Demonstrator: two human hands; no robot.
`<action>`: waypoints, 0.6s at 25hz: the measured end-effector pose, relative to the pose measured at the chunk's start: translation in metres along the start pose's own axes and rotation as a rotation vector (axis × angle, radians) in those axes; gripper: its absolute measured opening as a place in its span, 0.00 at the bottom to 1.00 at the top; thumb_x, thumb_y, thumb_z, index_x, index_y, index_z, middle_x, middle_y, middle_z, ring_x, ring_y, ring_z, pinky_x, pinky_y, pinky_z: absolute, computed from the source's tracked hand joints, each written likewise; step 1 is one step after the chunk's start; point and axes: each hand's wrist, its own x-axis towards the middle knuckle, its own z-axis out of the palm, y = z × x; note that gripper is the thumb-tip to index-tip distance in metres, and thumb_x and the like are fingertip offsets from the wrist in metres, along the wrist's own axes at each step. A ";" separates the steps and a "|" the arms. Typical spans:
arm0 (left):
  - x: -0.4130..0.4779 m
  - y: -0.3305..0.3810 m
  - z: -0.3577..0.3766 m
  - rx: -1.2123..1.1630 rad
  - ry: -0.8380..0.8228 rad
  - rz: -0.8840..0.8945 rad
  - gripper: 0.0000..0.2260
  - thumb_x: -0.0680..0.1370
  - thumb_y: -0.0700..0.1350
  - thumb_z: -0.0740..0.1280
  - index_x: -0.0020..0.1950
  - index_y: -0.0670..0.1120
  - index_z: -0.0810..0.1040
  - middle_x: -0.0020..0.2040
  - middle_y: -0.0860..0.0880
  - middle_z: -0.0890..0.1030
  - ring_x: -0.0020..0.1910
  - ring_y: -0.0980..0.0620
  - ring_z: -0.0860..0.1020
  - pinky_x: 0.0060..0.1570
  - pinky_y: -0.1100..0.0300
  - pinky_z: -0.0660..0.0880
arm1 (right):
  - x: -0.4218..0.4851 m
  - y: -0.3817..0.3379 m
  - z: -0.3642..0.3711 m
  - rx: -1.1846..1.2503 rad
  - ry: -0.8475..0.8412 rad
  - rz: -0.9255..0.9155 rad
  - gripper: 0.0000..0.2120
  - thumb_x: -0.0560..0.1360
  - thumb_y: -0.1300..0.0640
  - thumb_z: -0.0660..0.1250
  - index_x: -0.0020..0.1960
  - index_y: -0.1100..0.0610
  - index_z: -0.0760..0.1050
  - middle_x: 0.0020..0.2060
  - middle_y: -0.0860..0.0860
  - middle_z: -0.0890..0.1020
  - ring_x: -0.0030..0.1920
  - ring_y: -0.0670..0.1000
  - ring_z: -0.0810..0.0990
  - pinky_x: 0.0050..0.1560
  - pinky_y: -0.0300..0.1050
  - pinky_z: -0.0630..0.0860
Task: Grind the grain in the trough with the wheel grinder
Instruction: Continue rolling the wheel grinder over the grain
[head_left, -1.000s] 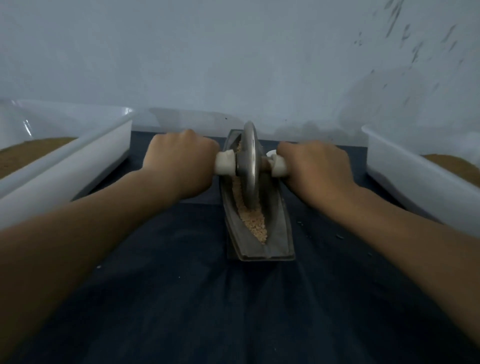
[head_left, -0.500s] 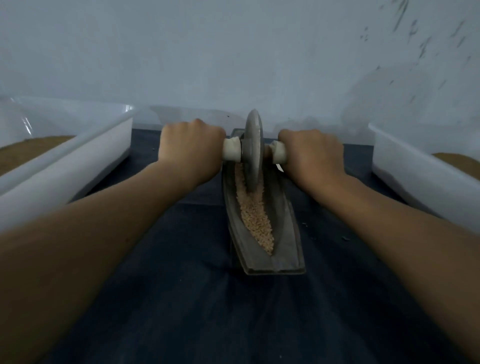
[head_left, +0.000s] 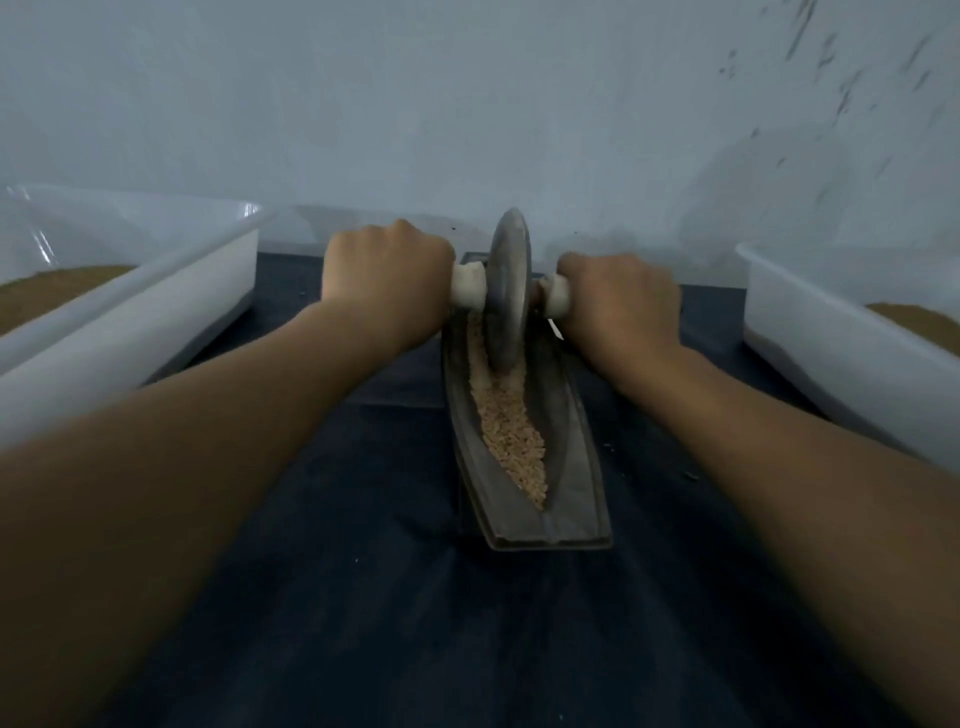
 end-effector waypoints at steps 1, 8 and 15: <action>0.009 0.002 -0.004 0.025 -0.020 0.019 0.06 0.78 0.46 0.66 0.52 0.48 0.79 0.45 0.44 0.78 0.43 0.41 0.79 0.36 0.53 0.67 | 0.003 0.001 0.003 0.037 -0.033 0.014 0.08 0.78 0.51 0.68 0.54 0.53 0.77 0.46 0.56 0.81 0.48 0.61 0.80 0.39 0.48 0.67; -0.073 -0.021 -0.022 -0.003 0.230 0.214 0.14 0.62 0.44 0.71 0.37 0.50 0.65 0.28 0.52 0.56 0.25 0.53 0.49 0.29 0.65 0.48 | -0.077 0.025 -0.030 0.018 0.201 -0.225 0.18 0.65 0.53 0.75 0.39 0.49 0.64 0.28 0.44 0.60 0.26 0.56 0.67 0.28 0.37 0.52; -0.006 0.000 0.004 -0.043 -0.003 -0.011 0.05 0.78 0.46 0.65 0.52 0.48 0.77 0.40 0.46 0.74 0.41 0.41 0.78 0.34 0.54 0.66 | 0.007 -0.005 -0.012 -0.068 -0.026 -0.018 0.08 0.76 0.55 0.68 0.55 0.50 0.78 0.46 0.55 0.82 0.47 0.60 0.81 0.41 0.48 0.73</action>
